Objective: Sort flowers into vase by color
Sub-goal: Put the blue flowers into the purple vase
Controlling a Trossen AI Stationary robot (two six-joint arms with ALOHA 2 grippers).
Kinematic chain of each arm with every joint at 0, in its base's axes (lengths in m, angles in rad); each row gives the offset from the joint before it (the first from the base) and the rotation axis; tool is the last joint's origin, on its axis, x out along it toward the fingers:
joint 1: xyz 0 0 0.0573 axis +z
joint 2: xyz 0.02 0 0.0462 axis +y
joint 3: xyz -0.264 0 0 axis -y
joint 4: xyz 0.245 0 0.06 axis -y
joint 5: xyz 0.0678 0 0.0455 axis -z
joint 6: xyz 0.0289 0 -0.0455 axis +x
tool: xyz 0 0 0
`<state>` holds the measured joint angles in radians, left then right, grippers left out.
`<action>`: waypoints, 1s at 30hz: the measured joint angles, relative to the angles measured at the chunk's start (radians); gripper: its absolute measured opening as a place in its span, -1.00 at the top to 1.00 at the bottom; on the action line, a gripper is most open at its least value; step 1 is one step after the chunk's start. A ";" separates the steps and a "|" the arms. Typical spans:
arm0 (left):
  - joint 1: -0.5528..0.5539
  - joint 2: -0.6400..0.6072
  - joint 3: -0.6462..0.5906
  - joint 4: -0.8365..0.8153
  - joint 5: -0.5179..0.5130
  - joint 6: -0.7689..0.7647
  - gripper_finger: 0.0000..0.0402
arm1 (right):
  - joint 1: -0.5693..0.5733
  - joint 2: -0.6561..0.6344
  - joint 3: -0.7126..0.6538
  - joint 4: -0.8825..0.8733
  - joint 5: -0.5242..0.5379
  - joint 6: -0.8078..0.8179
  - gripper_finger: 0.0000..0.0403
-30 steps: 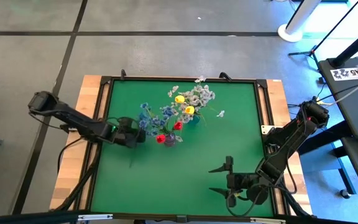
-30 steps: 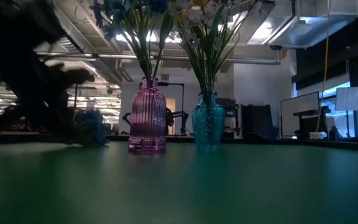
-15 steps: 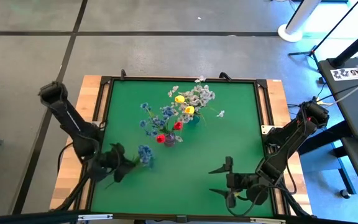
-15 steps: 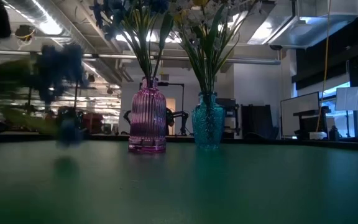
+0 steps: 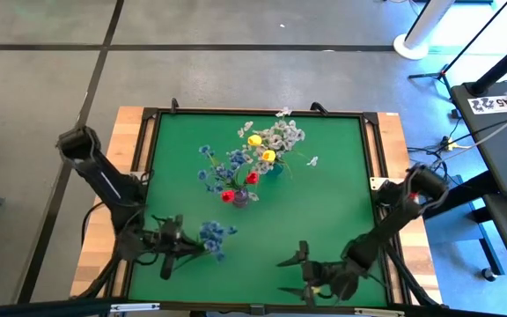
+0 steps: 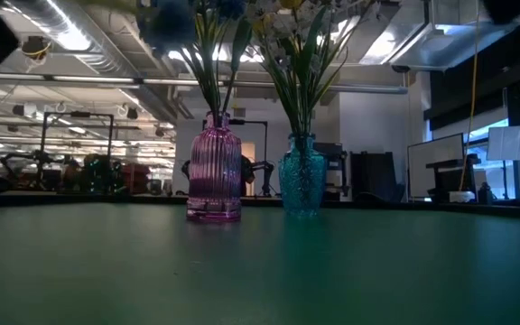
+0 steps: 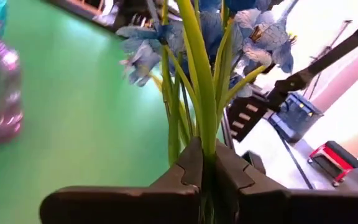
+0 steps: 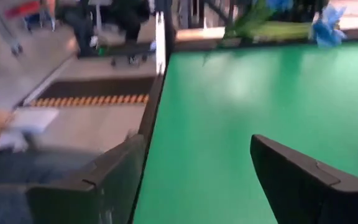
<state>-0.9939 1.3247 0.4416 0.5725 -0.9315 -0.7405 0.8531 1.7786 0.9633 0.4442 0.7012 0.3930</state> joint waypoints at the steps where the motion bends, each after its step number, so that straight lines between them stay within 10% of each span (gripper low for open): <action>1: 0.020 0.025 0.000 0.062 0.018 0.049 0.97 | -0.016 0.025 0.007 0.058 0.001 -0.021 -0.46; 8: 0.143 0.238 0.022 0.568 0.212 0.379 0.97 | -0.155 0.190 0.116 0.292 -0.027 -0.098 -0.46; 20: 0.192 0.421 0.236 0.593 0.340 0.690 0.96 | -0.191 0.319 0.386 0.391 -0.088 -0.322 -0.40; 30: 0.190 0.421 0.251 0.597 0.326 0.763 0.94 | -0.212 0.320 0.396 0.413 -0.083 -0.353 0.35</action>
<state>-0.8043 1.7458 0.6930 1.1698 -0.6057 0.0220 0.6412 2.0987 1.3598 0.8575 0.6179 0.0402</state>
